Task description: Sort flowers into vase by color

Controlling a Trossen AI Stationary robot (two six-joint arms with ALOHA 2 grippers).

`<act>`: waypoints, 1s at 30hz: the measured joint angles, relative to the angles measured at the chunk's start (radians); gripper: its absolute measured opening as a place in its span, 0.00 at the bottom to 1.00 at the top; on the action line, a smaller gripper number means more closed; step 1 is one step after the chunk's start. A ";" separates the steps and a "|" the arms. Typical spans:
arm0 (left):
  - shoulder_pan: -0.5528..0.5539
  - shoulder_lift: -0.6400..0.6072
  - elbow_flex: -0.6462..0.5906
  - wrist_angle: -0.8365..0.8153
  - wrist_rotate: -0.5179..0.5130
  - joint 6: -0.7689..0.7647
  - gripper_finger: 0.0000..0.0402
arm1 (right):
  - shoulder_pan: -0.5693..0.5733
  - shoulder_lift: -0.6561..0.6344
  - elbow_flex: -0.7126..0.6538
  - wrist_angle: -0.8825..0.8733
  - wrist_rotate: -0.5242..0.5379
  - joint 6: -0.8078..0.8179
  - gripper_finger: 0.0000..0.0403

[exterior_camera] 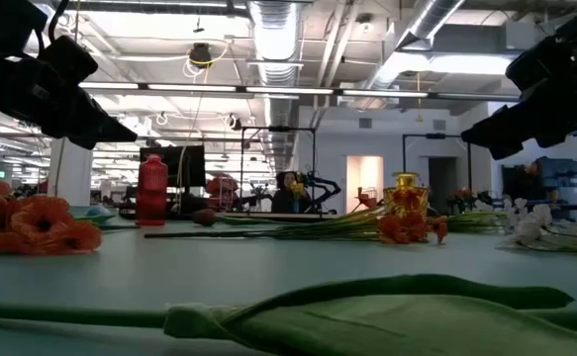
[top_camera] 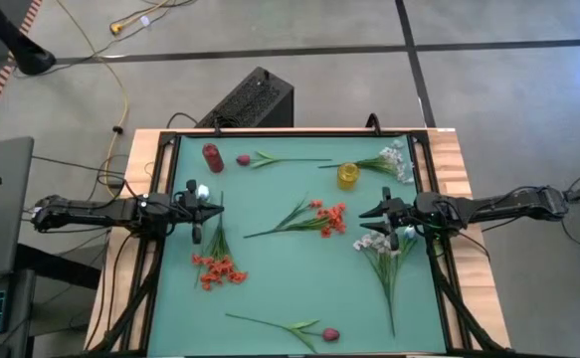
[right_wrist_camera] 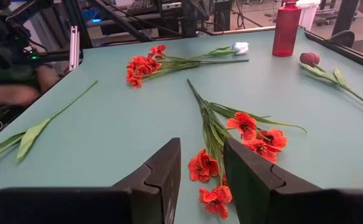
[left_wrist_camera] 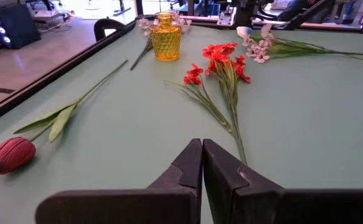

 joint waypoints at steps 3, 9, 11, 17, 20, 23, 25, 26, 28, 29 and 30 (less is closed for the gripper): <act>0.000 0.000 0.000 0.000 0.000 0.000 0.00 | 0.000 0.000 0.000 0.000 0.000 0.000 0.37; 0.000 0.000 0.000 0.000 0.000 0.000 0.00 | 0.000 0.000 0.000 0.000 0.000 0.000 0.37; 0.000 0.000 0.000 0.000 0.000 0.000 0.00 | 0.000 0.000 0.000 0.000 0.000 0.000 0.37; 0.000 0.000 0.000 0.000 0.000 0.000 0.00 | 0.000 0.000 0.000 0.000 0.000 0.000 0.37; 0.000 0.000 0.000 0.000 0.000 0.000 0.00 | 0.000 0.000 0.000 0.000 0.000 0.000 0.37; 0.000 0.000 0.000 0.000 0.000 0.001 0.00 | 0.000 0.000 0.000 0.000 0.000 0.000 0.37; 0.001 0.000 -0.001 0.008 -0.015 0.030 0.00 | 0.000 0.000 0.000 0.000 0.000 0.000 0.37; 0.001 0.000 -0.002 0.017 -0.037 0.053 0.00 | 0.000 0.000 0.000 0.000 0.000 0.000 0.37; 0.001 0.000 -0.002 0.023 -0.073 0.098 0.00 | 0.000 0.000 0.000 0.000 0.000 0.000 0.37; 0.001 0.000 -0.002 0.022 -0.083 0.114 0.00 | 0.000 0.000 0.000 0.000 0.000 0.000 0.37; 0.001 0.000 -0.002 0.021 -0.089 0.125 0.00 | 0.000 0.000 0.000 0.000 0.000 0.000 0.37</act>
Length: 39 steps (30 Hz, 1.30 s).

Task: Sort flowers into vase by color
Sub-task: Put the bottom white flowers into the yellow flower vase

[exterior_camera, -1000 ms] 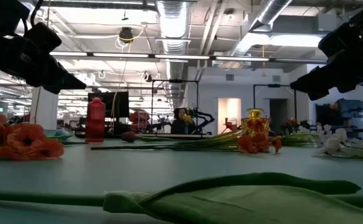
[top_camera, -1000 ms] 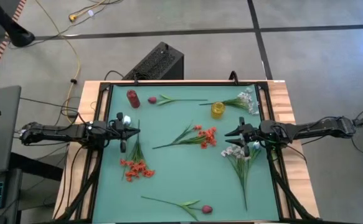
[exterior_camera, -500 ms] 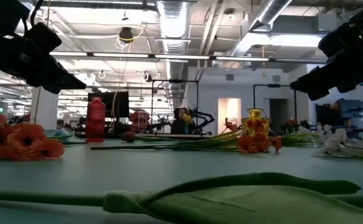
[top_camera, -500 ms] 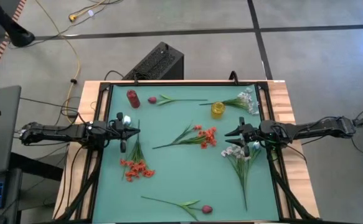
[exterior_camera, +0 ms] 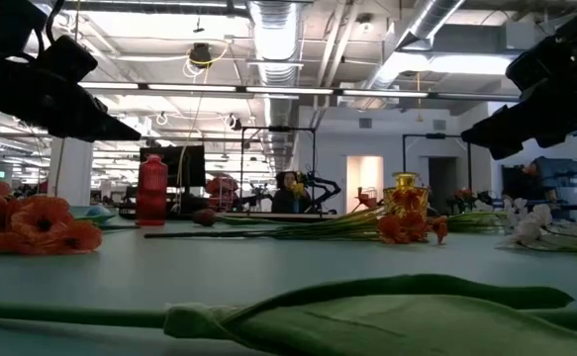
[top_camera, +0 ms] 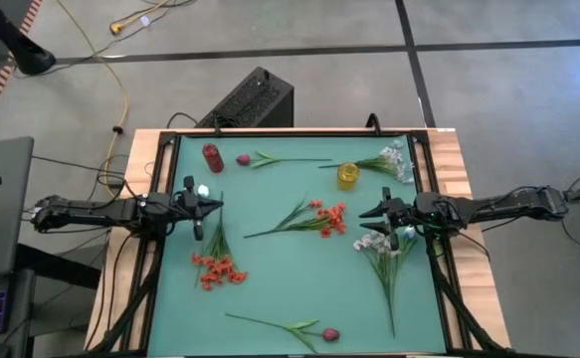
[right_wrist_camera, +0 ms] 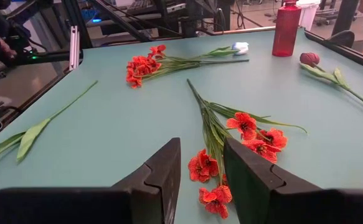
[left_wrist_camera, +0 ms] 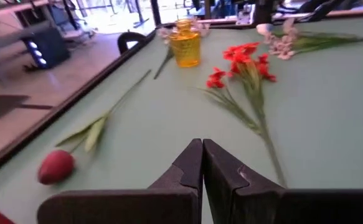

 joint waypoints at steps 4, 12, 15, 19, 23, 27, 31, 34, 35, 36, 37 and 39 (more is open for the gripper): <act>0.000 0.000 0.000 0.002 0.024 -0.110 0.00 | 0.000 0.000 0.000 0.003 0.000 -0.031 0.37; 0.000 0.000 -0.001 0.086 -0.062 -0.350 0.00 | 0.000 0.000 0.000 0.020 0.006 -0.097 0.37; 0.000 0.000 -0.001 0.122 -0.179 -0.390 0.00 | -0.010 0.000 0.000 0.067 0.059 -0.091 0.37; 0.002 0.003 -0.001 0.217 -0.246 -0.378 0.00 | -0.038 0.000 0.040 0.101 0.084 -0.021 0.37; 0.001 0.026 0.000 0.373 -0.218 -0.267 0.00 | -0.066 0.008 0.131 0.029 0.079 0.005 0.37; 0.001 0.095 0.001 0.485 -0.145 -0.145 0.00 | -0.096 0.074 0.266 -0.157 0.105 0.100 0.37; 0.001 0.196 0.001 0.556 -0.129 -0.063 0.07 | -0.104 0.201 0.435 -0.377 0.103 0.205 0.37; 0.001 0.279 0.001 0.627 -0.128 -0.001 0.17 | -0.083 0.311 0.569 -0.569 0.077 0.329 0.37; 0.001 0.307 0.001 0.657 -0.128 0.022 0.21 | -0.072 0.346 0.611 -0.634 0.064 0.379 0.37; 0.001 0.335 0.001 0.685 -0.128 0.045 0.25 | -0.058 0.381 0.648 -0.698 0.053 0.438 0.37; 0.001 0.364 0.001 0.720 -0.129 0.071 0.29 | -0.042 0.418 0.680 -0.758 0.036 0.497 0.37; 0.001 0.421 0.001 0.801 -0.129 0.116 0.36 | -0.001 0.486 0.729 -0.849 0.000 0.624 0.37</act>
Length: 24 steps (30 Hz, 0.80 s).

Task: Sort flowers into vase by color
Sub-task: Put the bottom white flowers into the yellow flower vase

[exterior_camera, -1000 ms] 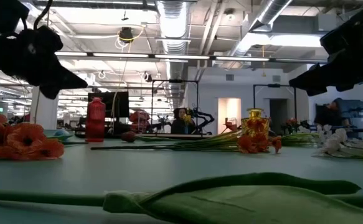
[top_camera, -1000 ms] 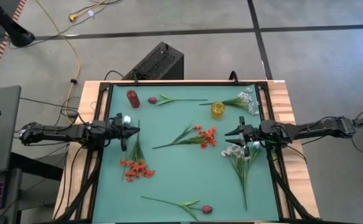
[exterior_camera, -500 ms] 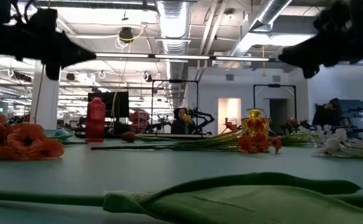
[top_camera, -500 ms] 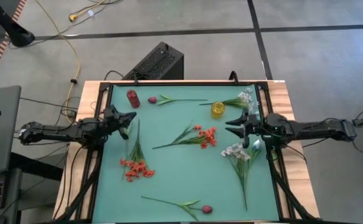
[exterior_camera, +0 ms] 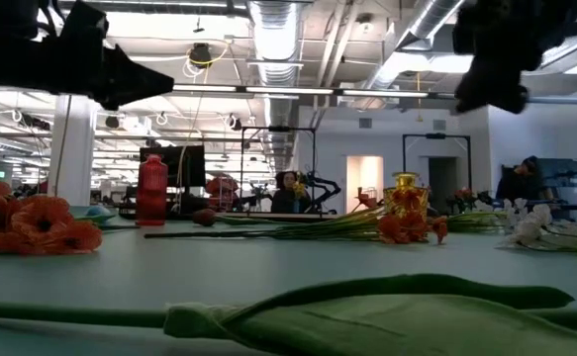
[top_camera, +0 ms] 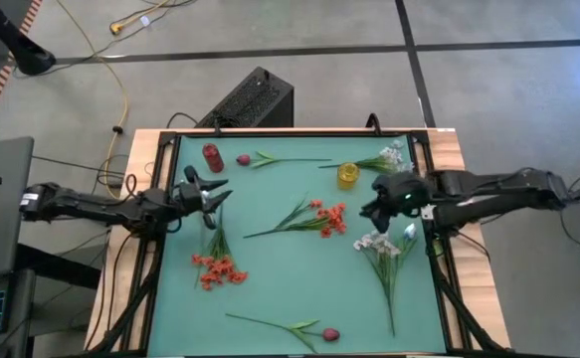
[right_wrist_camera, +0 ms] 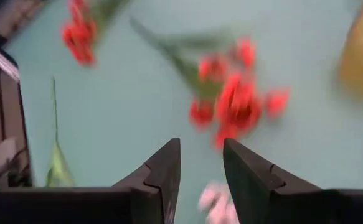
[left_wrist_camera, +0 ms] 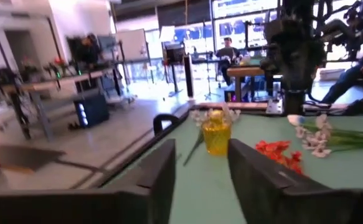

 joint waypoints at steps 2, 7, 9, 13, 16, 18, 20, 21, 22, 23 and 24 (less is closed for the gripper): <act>0.001 0.054 0.001 0.086 0.000 0.044 0.42 | 0.048 0.064 0.029 -0.064 -0.038 0.139 0.37; 0.037 0.160 0.002 0.222 0.038 0.111 0.52 | 0.186 0.202 0.053 -0.123 -0.134 0.496 0.37; 0.063 0.192 0.002 0.238 0.088 0.110 0.54 | 0.241 0.250 0.053 -0.117 -0.174 0.626 0.37; 0.112 0.239 0.002 0.278 0.211 0.110 0.55 | 0.351 0.327 0.054 -0.099 -0.249 0.840 0.37; 0.142 0.256 0.002 0.310 0.265 0.109 0.55 | 0.429 0.369 0.054 -0.088 -0.269 0.963 0.37; 0.156 0.261 0.002 0.318 0.289 0.109 0.55 | 0.479 0.394 0.054 -0.068 -0.270 1.032 0.37; 0.168 0.261 0.002 0.319 0.307 0.109 0.55 | 0.524 0.418 0.054 -0.056 -0.269 1.100 0.37; 0.172 0.261 0.002 0.321 0.309 0.109 0.55 | 0.546 0.432 0.054 -0.052 -0.268 1.134 0.37; 0.176 0.261 0.002 0.321 0.314 0.110 0.55 | 0.567 0.448 0.054 -0.050 -0.268 1.166 0.37; 0.180 0.261 0.002 0.322 0.322 0.110 0.55 | 0.587 0.463 0.054 -0.049 -0.268 1.195 0.37; 0.184 0.261 0.002 0.322 0.333 0.110 0.55 | 0.605 0.479 0.054 -0.046 -0.268 1.214 0.37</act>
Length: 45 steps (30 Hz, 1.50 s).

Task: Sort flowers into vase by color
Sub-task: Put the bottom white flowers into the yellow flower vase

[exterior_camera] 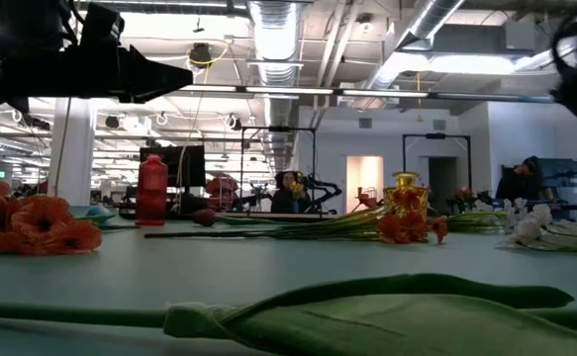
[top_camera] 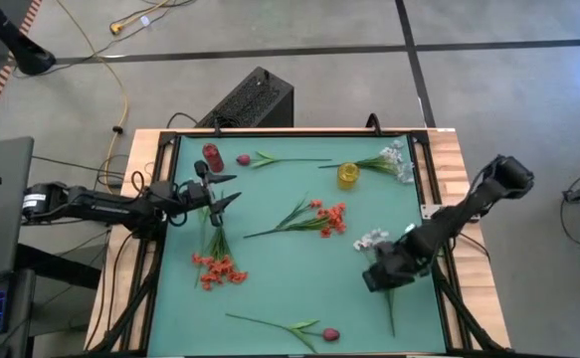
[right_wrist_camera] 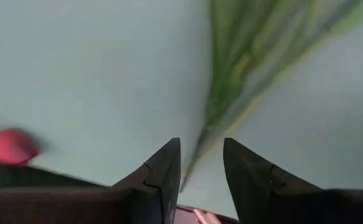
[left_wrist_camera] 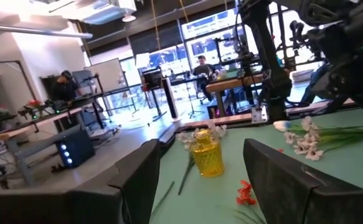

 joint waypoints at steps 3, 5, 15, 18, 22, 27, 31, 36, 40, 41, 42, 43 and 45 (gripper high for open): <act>0.013 -0.001 0.000 0.011 0.035 0.000 0.55 | 0.035 0.045 0.000 0.022 0.000 0.020 0.38; 0.019 -0.002 0.000 0.019 0.053 0.000 0.55 | 0.040 0.072 0.000 0.035 0.001 0.022 0.40; 0.021 -0.002 0.000 0.033 0.078 0.001 0.55 | 0.038 0.200 0.000 0.081 0.002 0.004 0.52; 0.020 -0.002 0.000 0.026 0.078 0.000 0.55 | 0.037 0.238 0.001 0.111 0.001 -0.033 0.53; 0.020 -0.002 0.000 0.005 0.078 0.001 0.55 | 0.019 0.276 0.004 0.121 -0.014 -0.070 0.49; 0.020 -0.001 0.000 -0.015 0.078 0.000 0.55 | -0.004 0.265 0.003 0.123 -0.013 -0.077 0.34; 0.020 -0.001 0.000 -0.038 0.078 0.000 0.55 | -0.019 0.225 -0.001 0.119 0.061 -0.084 0.15; 0.020 -0.001 0.000 -0.063 0.078 -0.001 0.55 | -0.033 0.135 -0.002 0.142 0.256 -0.170 0.06; 0.020 -0.001 0.000 -0.071 0.077 -0.001 0.55 | -0.047 0.031 -0.002 0.220 0.434 -0.320 0.09; 0.020 -0.001 0.000 -0.075 0.077 -0.002 0.55 | -0.053 0.003 -0.002 0.233 0.489 -0.364 0.09; 0.020 -0.001 0.000 -0.078 0.077 -0.002 0.55 | -0.058 -0.024 -0.002 0.242 0.550 -0.415 0.09; 0.020 -0.001 0.000 -0.078 0.077 -0.002 0.55 | -0.065 -0.049 -0.002 0.258 0.607 -0.467 0.08; 0.020 -0.001 0.000 -0.078 0.077 -0.002 0.55 | -0.079 -0.096 -0.002 0.290 0.723 -0.591 0.07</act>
